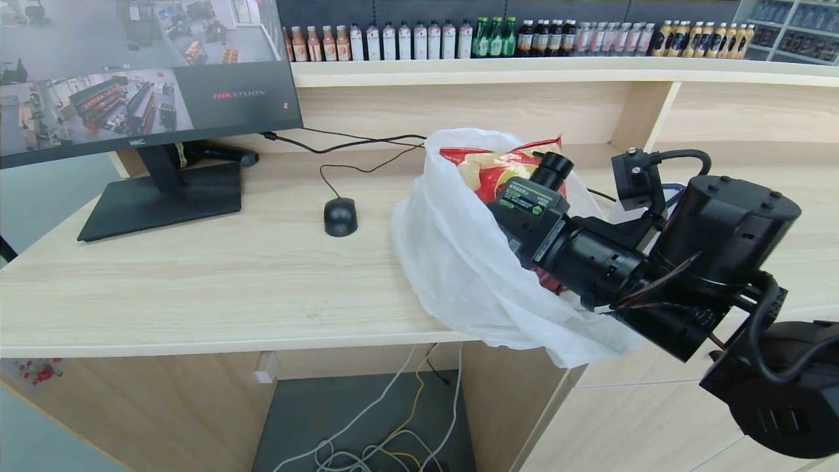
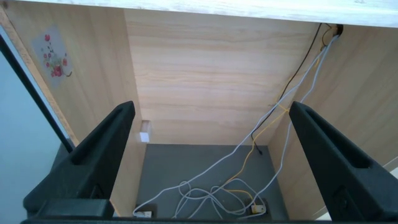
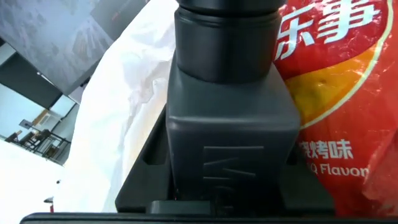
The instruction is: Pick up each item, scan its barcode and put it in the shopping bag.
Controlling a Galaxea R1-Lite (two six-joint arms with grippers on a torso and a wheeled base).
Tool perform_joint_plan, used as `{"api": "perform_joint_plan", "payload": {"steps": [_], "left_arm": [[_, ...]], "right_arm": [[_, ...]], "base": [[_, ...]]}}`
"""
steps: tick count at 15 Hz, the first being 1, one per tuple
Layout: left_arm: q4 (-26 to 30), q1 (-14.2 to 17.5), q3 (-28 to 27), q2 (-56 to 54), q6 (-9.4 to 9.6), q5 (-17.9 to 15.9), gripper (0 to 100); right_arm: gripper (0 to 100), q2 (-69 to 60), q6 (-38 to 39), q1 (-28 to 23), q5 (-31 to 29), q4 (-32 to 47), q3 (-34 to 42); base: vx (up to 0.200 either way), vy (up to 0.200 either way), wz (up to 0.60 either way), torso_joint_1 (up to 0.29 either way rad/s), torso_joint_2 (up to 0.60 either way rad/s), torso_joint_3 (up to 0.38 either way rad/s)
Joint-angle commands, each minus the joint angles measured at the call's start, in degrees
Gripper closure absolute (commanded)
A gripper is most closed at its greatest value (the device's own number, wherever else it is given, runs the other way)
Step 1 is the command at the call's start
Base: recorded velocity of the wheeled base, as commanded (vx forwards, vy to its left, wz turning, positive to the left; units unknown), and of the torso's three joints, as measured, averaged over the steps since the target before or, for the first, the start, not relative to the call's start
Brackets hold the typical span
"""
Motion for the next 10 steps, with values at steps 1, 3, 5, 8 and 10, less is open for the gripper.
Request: {"api": "perform_joint_plan", "payload": {"steps": [1,3,5,8,10], "left_arm": [[0.0,0.0,0.0,0.0,0.0,0.0,0],[0.0,0.0,0.0,0.0,0.0,0.0,0],[0.0,0.0,0.0,0.0,0.0,0.0,0],[0.0,0.0,0.0,0.0,0.0,0.0,0],[0.0,0.0,0.0,0.0,0.0,0.0,0]], "right_arm": [[0,0.0,0.0,0.1,0.1,0.0,-0.2],[0,0.0,0.0,0.1,0.0,-0.2,-0.1],[0,-0.1,0.0,0.1,-0.1,-0.4,-0.1],[0,-0.5,-0.1,0.1,-0.1,-0.5,-0.4],[0,-1.0,0.1,0.1,-0.1,-0.7,-0.1]], "base": [[0.0,0.0,0.0,0.0,0.0,0.0],[0.0,0.0,0.0,0.0,0.0,0.0],[0.0,0.0,0.0,0.0,0.0,0.0],[0.0,0.0,0.0,0.0,0.0,0.0],[0.0,0.0,0.0,0.0,0.0,0.0]]}}
